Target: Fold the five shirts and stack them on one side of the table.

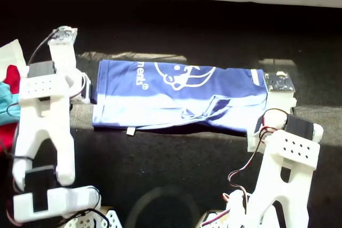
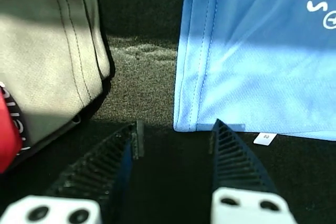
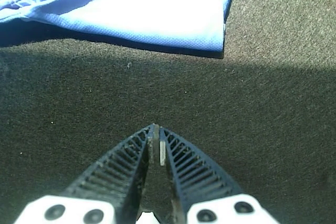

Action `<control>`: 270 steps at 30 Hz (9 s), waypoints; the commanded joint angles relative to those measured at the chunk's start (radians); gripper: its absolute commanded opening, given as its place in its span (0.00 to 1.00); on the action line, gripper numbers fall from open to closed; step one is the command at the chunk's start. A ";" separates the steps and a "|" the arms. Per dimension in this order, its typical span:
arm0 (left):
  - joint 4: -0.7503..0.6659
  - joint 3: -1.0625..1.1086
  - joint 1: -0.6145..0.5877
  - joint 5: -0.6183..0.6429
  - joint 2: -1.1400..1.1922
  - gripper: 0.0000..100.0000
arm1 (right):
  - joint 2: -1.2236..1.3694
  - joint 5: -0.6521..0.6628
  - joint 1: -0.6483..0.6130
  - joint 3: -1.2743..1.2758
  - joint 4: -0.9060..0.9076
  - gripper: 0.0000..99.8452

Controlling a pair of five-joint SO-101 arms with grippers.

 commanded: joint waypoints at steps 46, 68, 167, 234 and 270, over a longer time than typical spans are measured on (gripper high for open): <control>0.382 -1.055 0.015 0.055 1.015 0.01 | -0.022 0.066 0.001 0.024 -0.042 0.01; 0.532 -0.917 0.486 -0.012 0.495 0.01 | -0.022 0.066 0.369 0.691 -0.915 0.01; 0.115 -1.732 0.696 0.029 1.271 0.01 | -0.031 0.003 0.390 0.711 -0.932 0.01; -0.359 0.527 0.116 -0.058 -0.024 0.01 | 0.854 -0.216 -0.243 -0.588 -0.542 0.01; -0.367 0.527 0.116 -0.058 -0.024 0.01 | 0.865 -0.301 -0.418 -0.455 -0.527 0.01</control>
